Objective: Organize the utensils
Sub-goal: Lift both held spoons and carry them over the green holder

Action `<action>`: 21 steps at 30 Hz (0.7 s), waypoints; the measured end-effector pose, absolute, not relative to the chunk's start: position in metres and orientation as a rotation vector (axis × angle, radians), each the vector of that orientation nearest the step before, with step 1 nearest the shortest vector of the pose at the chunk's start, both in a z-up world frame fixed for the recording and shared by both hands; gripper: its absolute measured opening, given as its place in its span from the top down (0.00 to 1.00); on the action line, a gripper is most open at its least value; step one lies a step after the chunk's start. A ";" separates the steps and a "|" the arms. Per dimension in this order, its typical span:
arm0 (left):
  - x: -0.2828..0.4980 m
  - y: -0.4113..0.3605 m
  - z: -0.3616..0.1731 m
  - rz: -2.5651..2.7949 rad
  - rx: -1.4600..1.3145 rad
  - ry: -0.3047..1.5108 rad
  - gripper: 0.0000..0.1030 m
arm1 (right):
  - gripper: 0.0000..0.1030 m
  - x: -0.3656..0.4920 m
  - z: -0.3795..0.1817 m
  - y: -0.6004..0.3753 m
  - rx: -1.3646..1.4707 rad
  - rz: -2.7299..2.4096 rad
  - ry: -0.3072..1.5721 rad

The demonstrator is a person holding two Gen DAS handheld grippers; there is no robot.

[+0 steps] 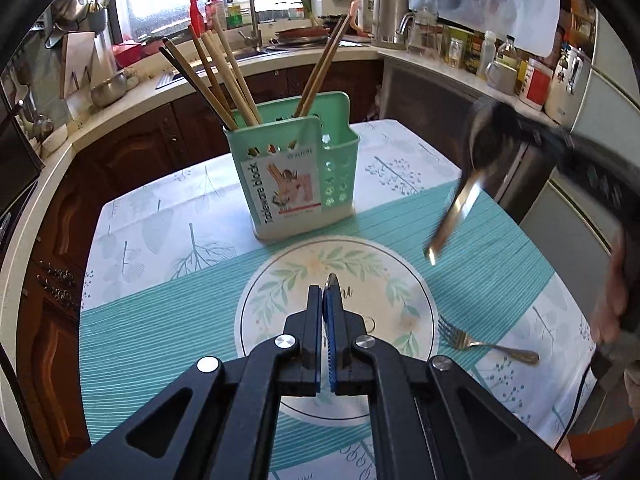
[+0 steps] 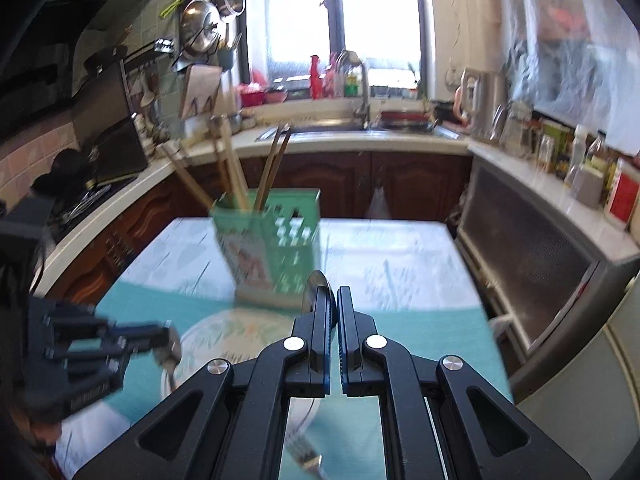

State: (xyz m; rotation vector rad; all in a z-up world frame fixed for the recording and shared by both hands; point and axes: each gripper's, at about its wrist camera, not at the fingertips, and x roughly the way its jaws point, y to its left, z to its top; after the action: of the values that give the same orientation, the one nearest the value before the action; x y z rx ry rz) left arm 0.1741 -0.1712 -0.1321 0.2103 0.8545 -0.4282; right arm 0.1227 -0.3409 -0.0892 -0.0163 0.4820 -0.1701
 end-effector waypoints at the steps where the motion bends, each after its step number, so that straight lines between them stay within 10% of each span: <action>1: 0.175 -0.171 -0.130 -0.427 0.204 0.850 1.00 | 0.97 0.131 -0.078 -0.343 -0.014 -0.189 0.455; 21: 0.230 -0.176 -0.034 -0.373 0.076 0.649 1.00 | 0.96 0.338 -0.080 -0.314 -0.207 -0.031 0.474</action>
State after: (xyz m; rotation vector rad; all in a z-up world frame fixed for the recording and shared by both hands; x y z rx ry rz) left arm 0.2303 -0.1763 -0.0344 0.0758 0.6486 -0.3733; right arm 0.3381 -0.3136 -0.0796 -0.2067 0.4742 -0.0311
